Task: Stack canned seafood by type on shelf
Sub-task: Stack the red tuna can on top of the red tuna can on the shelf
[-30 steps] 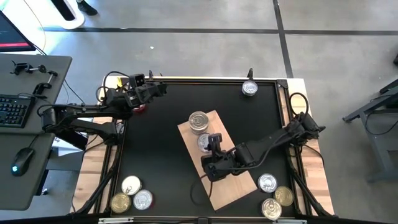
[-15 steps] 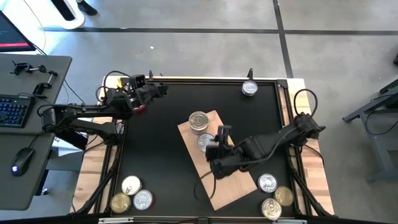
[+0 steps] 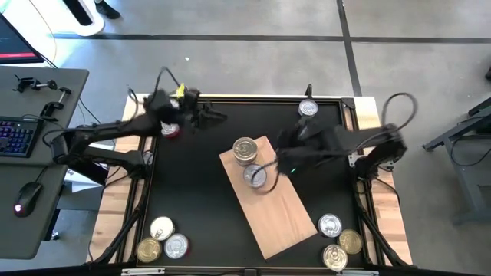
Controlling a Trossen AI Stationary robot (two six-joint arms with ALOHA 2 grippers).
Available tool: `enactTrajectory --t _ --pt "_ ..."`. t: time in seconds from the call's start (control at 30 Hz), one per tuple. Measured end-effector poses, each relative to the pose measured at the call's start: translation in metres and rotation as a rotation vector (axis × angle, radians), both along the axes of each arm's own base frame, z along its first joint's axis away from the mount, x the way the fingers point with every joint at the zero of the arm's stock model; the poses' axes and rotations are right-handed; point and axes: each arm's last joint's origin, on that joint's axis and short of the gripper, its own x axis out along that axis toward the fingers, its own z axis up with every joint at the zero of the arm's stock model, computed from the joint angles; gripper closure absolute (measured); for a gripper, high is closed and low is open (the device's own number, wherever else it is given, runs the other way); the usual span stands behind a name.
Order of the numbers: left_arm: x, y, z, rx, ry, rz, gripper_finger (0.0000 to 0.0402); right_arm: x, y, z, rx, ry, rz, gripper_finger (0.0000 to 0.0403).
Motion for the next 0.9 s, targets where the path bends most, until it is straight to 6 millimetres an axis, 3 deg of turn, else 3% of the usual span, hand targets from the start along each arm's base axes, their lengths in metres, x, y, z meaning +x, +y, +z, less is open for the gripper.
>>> enactTrajectory --t 0.13,0.23,0.33,0.47,0.67,0.77,0.9 --pt "-0.009 0.023 0.031 0.163 0.084 0.09 0.038 -0.046 -0.03 0.012 0.1 -0.129 -0.203 0.04" --pt "-0.02 0.041 0.037 0.22 0.148 0.179 0.0389 -0.083 -0.048 0.011 0.16 -0.259 -0.392 0.04" --pt "-0.029 0.055 0.027 0.187 0.225 0.231 0.0397 -0.113 -0.059 -0.004 0.214 -0.352 -0.563 0.0402" --pt "-0.038 0.066 0.0 0.129 0.345 0.265 0.04 -0.135 -0.068 -0.034 0.307 -0.472 -0.739 0.0402" --pt "-0.059 0.068 -0.06 0.071 0.844 0.514 0.0401 -0.131 -0.077 -0.095 0.567 -0.552 -0.822 0.0402" --pt "-0.071 0.064 -0.081 0.038 1.089 0.637 0.0401 -0.12 -0.083 -0.125 0.668 -0.533 -0.716 0.0403" --pt "-0.08 0.06 -0.097 -0.068 1.202 0.739 0.0401 -0.111 -0.098 -0.157 0.665 -0.553 -0.567 0.0403"
